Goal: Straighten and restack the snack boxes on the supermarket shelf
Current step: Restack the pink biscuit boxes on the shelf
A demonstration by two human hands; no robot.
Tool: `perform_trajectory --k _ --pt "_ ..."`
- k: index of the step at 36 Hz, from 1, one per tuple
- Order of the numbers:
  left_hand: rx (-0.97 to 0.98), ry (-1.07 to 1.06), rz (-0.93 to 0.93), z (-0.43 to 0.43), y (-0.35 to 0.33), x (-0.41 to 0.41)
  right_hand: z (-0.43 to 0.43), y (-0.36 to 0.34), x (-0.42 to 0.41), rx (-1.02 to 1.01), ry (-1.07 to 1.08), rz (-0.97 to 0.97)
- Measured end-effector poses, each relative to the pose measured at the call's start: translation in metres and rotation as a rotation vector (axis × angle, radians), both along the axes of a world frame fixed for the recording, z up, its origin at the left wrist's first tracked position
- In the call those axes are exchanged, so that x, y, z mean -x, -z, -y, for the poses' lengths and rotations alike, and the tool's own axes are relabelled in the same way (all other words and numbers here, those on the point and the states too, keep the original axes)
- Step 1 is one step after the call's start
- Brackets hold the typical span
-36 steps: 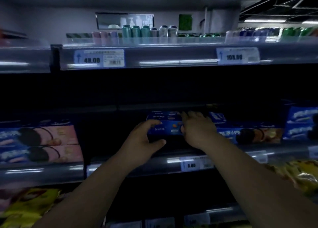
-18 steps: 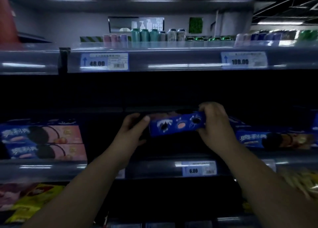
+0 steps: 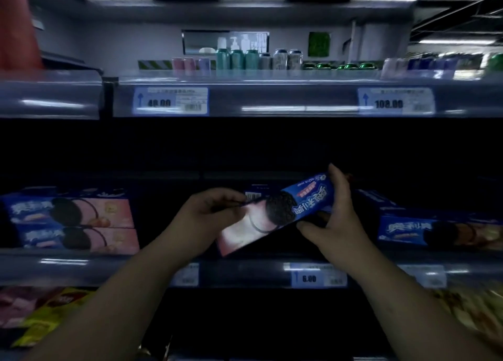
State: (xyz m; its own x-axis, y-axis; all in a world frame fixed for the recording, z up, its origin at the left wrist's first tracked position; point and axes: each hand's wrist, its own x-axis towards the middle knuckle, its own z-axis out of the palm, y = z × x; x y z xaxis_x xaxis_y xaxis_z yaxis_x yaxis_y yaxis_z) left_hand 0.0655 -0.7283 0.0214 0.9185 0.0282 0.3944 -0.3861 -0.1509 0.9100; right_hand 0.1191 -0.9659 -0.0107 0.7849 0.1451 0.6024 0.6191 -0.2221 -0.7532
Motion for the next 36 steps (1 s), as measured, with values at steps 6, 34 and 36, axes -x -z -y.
perform_trajectory --k 6,34,36 --pt "0.275 -0.066 -0.080 -0.001 0.003 0.008 -0.022 -0.014 0.022 -0.280 -0.010 -0.233" --pt "-0.394 -0.294 0.220 -0.063 0.041 0.052 -0.031 -0.015 -0.014 0.408 -0.310 -0.514" --pt "-0.576 -0.350 0.377 -0.073 0.038 0.051 -0.035 -0.015 -0.012 0.379 -0.281 -0.480"
